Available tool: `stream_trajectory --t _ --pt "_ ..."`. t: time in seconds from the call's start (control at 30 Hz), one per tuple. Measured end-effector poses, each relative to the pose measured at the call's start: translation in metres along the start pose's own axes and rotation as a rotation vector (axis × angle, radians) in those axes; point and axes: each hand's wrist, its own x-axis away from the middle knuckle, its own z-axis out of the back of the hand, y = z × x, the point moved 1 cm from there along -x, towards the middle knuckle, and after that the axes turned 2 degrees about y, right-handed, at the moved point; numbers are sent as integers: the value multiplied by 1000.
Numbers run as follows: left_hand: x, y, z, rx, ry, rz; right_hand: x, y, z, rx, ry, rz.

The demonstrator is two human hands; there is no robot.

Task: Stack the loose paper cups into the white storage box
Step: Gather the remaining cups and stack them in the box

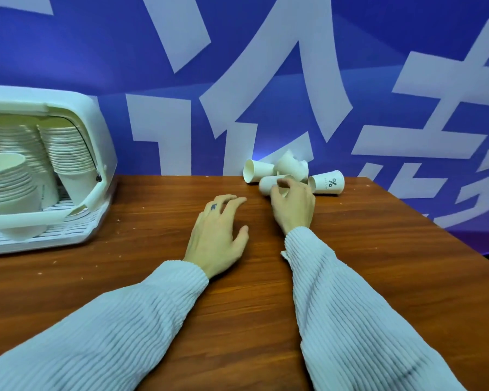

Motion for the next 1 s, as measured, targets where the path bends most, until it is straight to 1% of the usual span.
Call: stream_trajectory --t 0.03,0.07,0.17,0.2,0.23,0.27,0.3,0.33,0.37,0.4,0.47,0.53,0.57,0.7,0.8,0.87,1.0 --pt "-1 0 1 -19 18 20 6 -7 4 -123 21 36" --pt "-2 -1 2 -45 23 47 15 -14 6 -253 -5 71" --pt "-5 -7 4 -101 -71 130 44 -39 2 -597 -185 128" --pt "-5 -8 5 -106 -104 155 49 -46 -2 -653 -192 123" --pt "-5 -10 5 -105 -121 181 51 -51 -4 -658 -157 128" --pt "-5 -12 5 -101 -122 204 48 -53 -6 -593 -85 139" --pt "-5 -13 6 -95 -111 218 42 -49 -8 -479 20 162" --pt "-4 -14 6 -90 -101 219 33 -41 -10 -335 119 189" --pt "-4 -14 6 -82 -99 214 24 -32 -11 -171 163 202" --pt "-4 -15 6 -67 -103 209 14 -19 -14 -9 141 200" --pt "-4 -15 5 -33 -114 216 0 2 -18 244 -23 129" --pt "-5 -16 5 -5 -114 227 -6 14 -23 384 -144 66" --pt "-5 -16 5 8 -109 235 -7 16 -24 411 -158 43" --pt "-5 -15 7 47 -99 287 -2 11 -21 438 -45 58" --pt "-3 -14 10 91 -92 309 5 12 -17 421 -6 66" --pt "-2 -13 13 127 -74 330 9 12 -12 298 -10 25" --pt "-3 -8 25 196 -22 335 29 -4 9 -83 -13 -108"
